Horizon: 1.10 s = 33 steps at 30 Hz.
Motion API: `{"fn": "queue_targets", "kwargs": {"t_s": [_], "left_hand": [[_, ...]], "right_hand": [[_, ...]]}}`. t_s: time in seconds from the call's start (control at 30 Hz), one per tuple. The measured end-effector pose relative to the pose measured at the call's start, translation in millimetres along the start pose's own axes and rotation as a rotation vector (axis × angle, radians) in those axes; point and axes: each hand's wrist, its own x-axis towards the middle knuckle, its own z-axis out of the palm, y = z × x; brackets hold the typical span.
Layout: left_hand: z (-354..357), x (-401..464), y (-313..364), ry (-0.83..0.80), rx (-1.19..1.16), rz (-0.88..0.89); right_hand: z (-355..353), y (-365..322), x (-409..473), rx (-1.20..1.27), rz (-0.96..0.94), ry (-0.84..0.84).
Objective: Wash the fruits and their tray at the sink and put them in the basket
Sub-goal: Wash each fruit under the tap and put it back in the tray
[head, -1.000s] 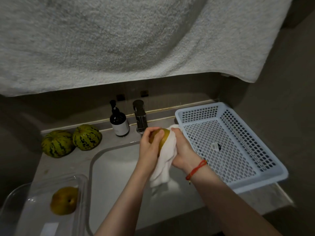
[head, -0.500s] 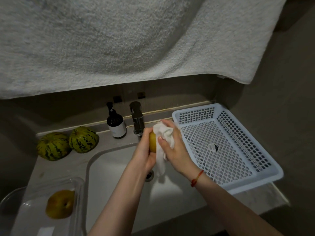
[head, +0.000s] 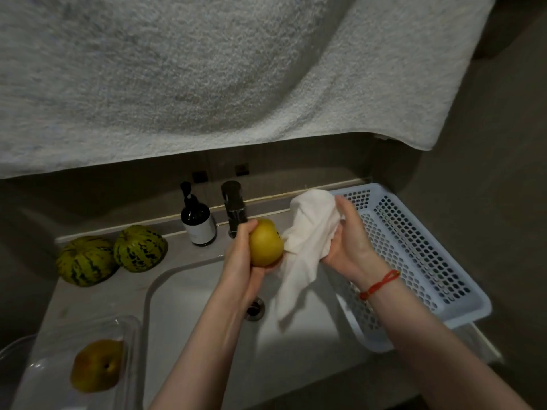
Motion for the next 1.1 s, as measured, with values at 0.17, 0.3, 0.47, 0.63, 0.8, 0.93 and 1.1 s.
{"fn": "queue_targets", "kwargs": {"t_s": [0.17, 0.3, 0.47, 0.63, 0.8, 0.93, 1.1], "left_hand": [[3.9, 2.7, 2.6, -0.06, 0.046, -0.041], [-2.8, 7.5, 15.1, -0.268, 0.07, 0.041], [12.1, 17.0, 26.9, -0.618, 0.11, 0.03], [25.0, 29.2, 24.4, -0.418, 0.169, 0.048], [37.6, 41.2, 34.6, -0.263, 0.443, 0.01], [63.8, 73.2, 27.6, -0.076, 0.65, 0.006], [76.1, 113.2, -13.4, 0.09, 0.586, -0.029]], "right_hand": [[2.3, -17.0, -0.3, -0.273, -0.024, -0.094], [-4.3, -42.2, 2.2, -0.383, 0.005, -0.148], [0.3, -55.4, 8.7, -0.438, 0.213, -0.273], [-11.4, -73.3, 21.7, -0.561, 0.156, -0.281], [-32.2, -80.7, 38.7, -0.733, 0.137, -0.234], [-51.9, -71.8, 67.9, -0.764, 0.126, -0.085], [-77.7, -50.8, 105.6, -0.944, -0.098, 0.197]]}}
